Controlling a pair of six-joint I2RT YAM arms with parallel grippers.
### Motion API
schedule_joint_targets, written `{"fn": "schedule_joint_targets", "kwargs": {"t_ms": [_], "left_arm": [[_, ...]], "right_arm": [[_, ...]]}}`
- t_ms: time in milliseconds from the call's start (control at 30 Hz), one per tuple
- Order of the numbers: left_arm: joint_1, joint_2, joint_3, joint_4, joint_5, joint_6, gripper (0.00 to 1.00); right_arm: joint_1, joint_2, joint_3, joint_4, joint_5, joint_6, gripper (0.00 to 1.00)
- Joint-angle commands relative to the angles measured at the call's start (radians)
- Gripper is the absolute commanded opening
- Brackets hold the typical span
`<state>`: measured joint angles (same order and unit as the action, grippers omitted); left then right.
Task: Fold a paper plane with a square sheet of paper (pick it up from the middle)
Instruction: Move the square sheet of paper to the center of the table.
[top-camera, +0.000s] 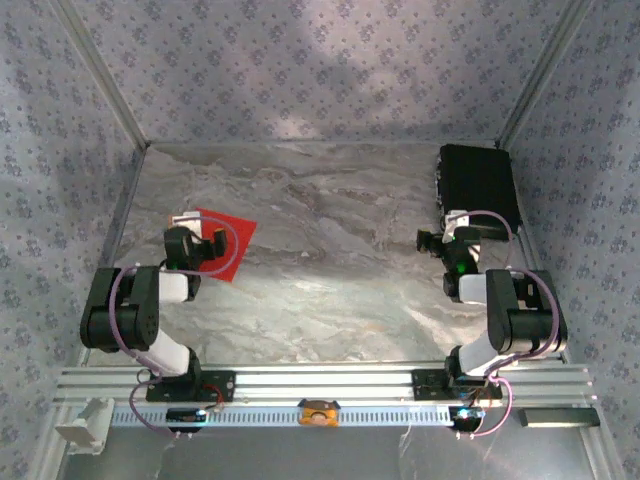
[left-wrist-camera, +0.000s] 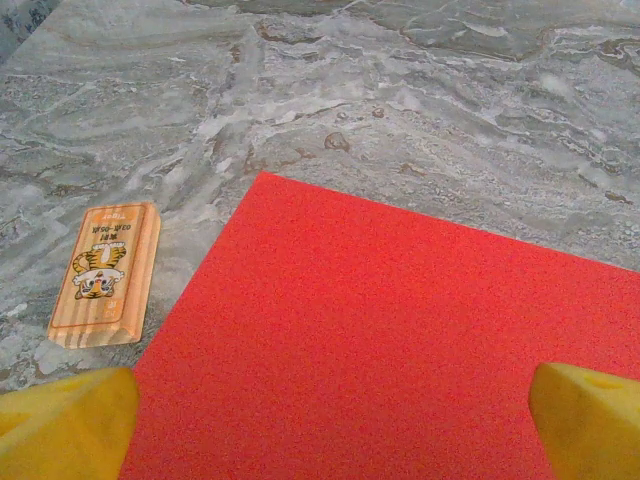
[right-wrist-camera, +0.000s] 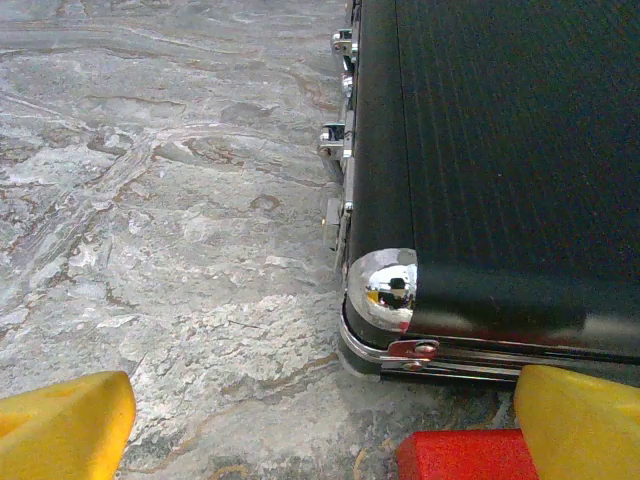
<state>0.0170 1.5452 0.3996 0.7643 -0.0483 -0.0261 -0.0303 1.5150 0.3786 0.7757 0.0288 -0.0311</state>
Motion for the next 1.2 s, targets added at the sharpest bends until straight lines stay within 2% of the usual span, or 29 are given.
{"fn": "schedule_joint_targets", "kwargs": {"t_ms": [0,1033,1100,1167], "left_arm": [[-0.003,-0.011,0.018,0.044,0.017,0.008,1.0],[-0.016,-0.025,-0.008,0.074,0.033,0.03,1.0],[-0.017,-0.057,-0.015,0.065,0.034,0.031,1.0],[-0.015,-0.122,0.012,-0.037,0.042,0.023,1.0]], "right_arm": [[-0.003,0.007,0.017,0.013,-0.008,-0.004,0.99],[0.009,-0.009,-0.004,0.036,-0.023,-0.025,0.99],[0.019,-0.026,-0.023,0.059,-0.017,-0.036,0.92],[0.031,-0.063,-0.028,0.041,0.006,-0.046,0.91]]}}
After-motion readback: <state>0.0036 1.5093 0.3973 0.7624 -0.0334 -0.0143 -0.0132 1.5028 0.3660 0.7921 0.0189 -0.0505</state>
